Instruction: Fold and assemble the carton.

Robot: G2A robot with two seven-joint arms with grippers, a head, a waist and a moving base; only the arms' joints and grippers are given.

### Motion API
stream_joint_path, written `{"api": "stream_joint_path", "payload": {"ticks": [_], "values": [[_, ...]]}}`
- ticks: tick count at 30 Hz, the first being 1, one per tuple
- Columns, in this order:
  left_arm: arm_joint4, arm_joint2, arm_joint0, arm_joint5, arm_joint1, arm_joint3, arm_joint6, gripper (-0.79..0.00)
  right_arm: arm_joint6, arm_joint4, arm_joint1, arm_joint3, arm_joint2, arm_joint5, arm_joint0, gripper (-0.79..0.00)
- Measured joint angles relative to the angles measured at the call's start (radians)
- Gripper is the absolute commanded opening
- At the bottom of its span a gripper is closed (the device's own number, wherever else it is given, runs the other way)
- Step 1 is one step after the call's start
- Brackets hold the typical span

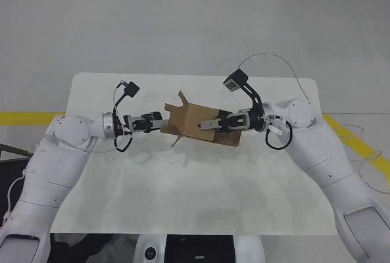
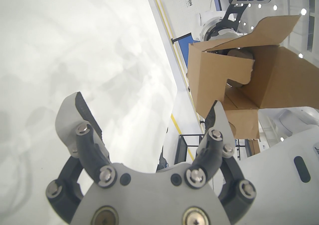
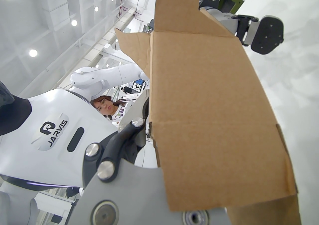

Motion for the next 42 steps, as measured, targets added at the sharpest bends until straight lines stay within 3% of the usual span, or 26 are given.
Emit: {"api": "stream_joint_path", "payload": {"ticks": [22,42], "values": [[-0.035,0.016,0.004,-0.001,-0.002,-0.045,-0.016,0.0,-0.017,0.05,-0.019,0.003,-0.068,-0.017,0.012,-0.785],[-0.02,0.001,0.008,-0.017,0.002,-0.037,0.017,0.0,-0.067,0.059,-0.016,0.044,-0.03,-0.067,0.007,-0.785]]}}
